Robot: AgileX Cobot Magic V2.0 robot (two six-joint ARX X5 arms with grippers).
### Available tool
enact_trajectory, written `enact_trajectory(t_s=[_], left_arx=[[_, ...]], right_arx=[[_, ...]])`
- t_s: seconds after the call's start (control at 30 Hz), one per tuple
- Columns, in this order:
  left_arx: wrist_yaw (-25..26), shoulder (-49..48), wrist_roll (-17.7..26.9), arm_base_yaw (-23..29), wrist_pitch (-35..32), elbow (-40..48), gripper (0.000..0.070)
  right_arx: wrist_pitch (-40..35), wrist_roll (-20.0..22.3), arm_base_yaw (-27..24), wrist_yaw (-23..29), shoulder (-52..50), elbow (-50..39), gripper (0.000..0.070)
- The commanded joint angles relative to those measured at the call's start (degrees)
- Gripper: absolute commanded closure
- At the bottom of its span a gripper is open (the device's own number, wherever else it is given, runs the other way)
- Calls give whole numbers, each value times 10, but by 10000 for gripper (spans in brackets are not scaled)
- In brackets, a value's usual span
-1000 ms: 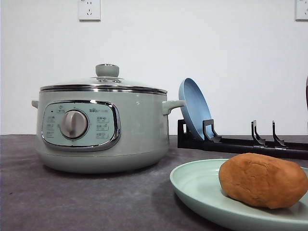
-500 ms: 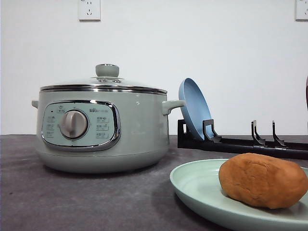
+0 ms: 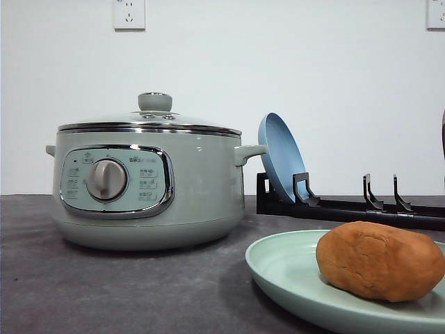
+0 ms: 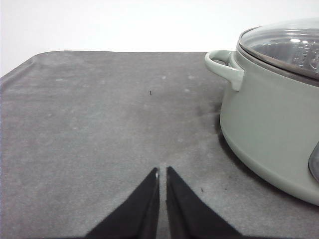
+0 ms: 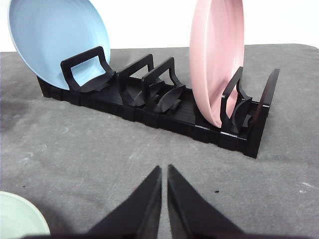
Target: Transfer potato from steamer to green plate
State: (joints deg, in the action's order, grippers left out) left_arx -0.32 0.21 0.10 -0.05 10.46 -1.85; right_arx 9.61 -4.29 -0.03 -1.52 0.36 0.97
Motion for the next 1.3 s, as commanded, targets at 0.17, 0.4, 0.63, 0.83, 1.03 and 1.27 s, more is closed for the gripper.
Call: enact_trajectory(t_s=[0.17, 0.4, 0.63, 0.83, 1.03, 1.27], left_arx=[[-2, 0, 3, 0, 4, 12, 682], [-2, 0, 3, 0, 4, 12, 683], [-2, 0, 3, 0, 4, 12, 683], [-2, 0, 3, 0, 4, 12, 683], [-2, 0, 3, 0, 4, 12, 683], [-2, 0, 3, 0, 4, 12, 683]], right_arx=[[-6, 4, 0, 0, -2, -3, 692], [-6, 4, 0, 0, -2, -3, 692], [-6, 4, 0, 0, -2, -3, 692], [-6, 4, 0, 0, -2, -3, 692], [-6, 4, 0, 0, -2, -3, 692], [-6, 4, 0, 0, -2, -3, 692]])
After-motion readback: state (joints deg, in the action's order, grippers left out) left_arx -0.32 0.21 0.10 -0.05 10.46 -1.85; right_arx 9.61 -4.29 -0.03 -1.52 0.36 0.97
